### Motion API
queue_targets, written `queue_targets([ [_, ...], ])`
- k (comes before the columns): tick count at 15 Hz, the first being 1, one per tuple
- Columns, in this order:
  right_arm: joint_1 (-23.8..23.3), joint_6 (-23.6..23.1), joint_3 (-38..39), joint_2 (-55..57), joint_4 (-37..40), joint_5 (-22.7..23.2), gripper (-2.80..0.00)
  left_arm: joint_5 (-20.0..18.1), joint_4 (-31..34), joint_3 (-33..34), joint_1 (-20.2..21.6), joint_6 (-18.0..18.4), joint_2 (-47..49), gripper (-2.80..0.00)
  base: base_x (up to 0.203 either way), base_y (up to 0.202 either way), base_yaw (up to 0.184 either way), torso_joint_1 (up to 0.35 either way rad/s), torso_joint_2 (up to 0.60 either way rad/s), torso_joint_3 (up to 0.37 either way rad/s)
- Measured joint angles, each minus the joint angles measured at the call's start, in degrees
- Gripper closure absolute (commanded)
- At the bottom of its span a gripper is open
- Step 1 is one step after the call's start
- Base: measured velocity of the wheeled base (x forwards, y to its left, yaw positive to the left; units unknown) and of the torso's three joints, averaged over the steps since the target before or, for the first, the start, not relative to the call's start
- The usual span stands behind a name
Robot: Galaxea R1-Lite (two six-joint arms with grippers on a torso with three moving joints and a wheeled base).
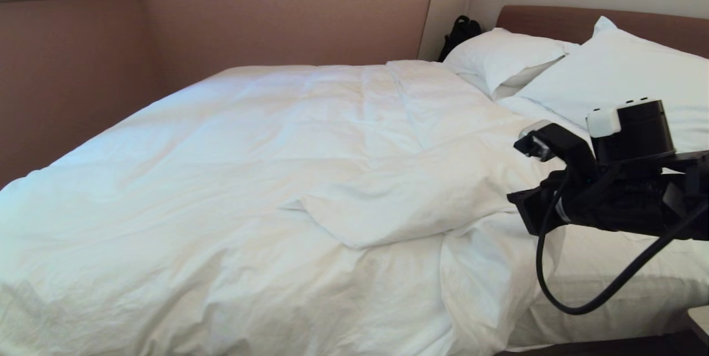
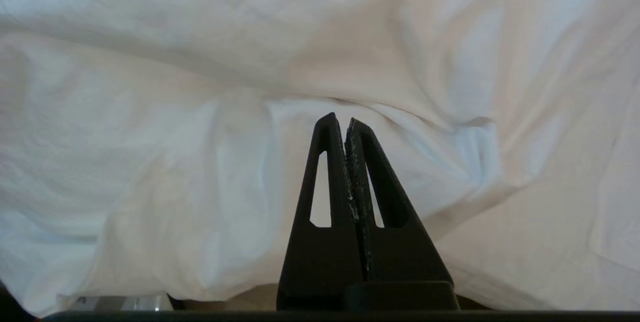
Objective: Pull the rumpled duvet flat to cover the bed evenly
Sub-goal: Flatten the corners of the folded blanket
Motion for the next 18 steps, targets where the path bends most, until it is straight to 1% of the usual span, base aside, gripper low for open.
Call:
queue_targets([
  [2, 1.02, -0.15, 0.24, 2.17, -2.25, 0.48, 0.00, -0.01, -0.02, 0.00, 0.00, 0.02, 0.00, 0.00, 0.000, 0.000, 0.000, 0.000, 0.00, 0.000],
  [6, 2.08, -0.14, 0.01, 7.69, -6.10, -0.45, 0.00, 0.00, 0.00, 0.00, 0.00, 0.00, 0.00, 0.00, 0.000, 0.000, 0.000, 0.000, 0.00, 0.000],
  [11, 3.76, -1.54, 0.84, 10.72, -7.34, -2.45, 0.00, -0.01, 0.00, 0.00, 0.00, 0.02, 0.00, 0.00, 0.000, 0.000, 0.000, 0.000, 0.00, 0.000],
  [12, 4.27, -1.54, 0.99, 10.75, -7.31, -2.68, -2.80, 0.00, -0.02, 0.00, 0.00, 0.02, 0.00, 0.00, 0.000, 0.000, 0.000, 0.000, 0.00, 0.000],
  [15, 5.58, -1.68, 1.15, 10.72, -6.95, -4.58, -2.80, 0.00, 0.00, 0.00, 0.00, 0.02, 0.00, 0.00, 0.000, 0.000, 0.000, 0.000, 0.00, 0.000],
  [18, 7.85, -1.35, 0.55, 10.27, -4.73, -8.43, -2.80, -0.01, -0.01, 0.00, 0.00, 0.00, 0.00, 0.00, 0.000, 0.000, 0.000, 0.000, 0.00, 0.000],
])
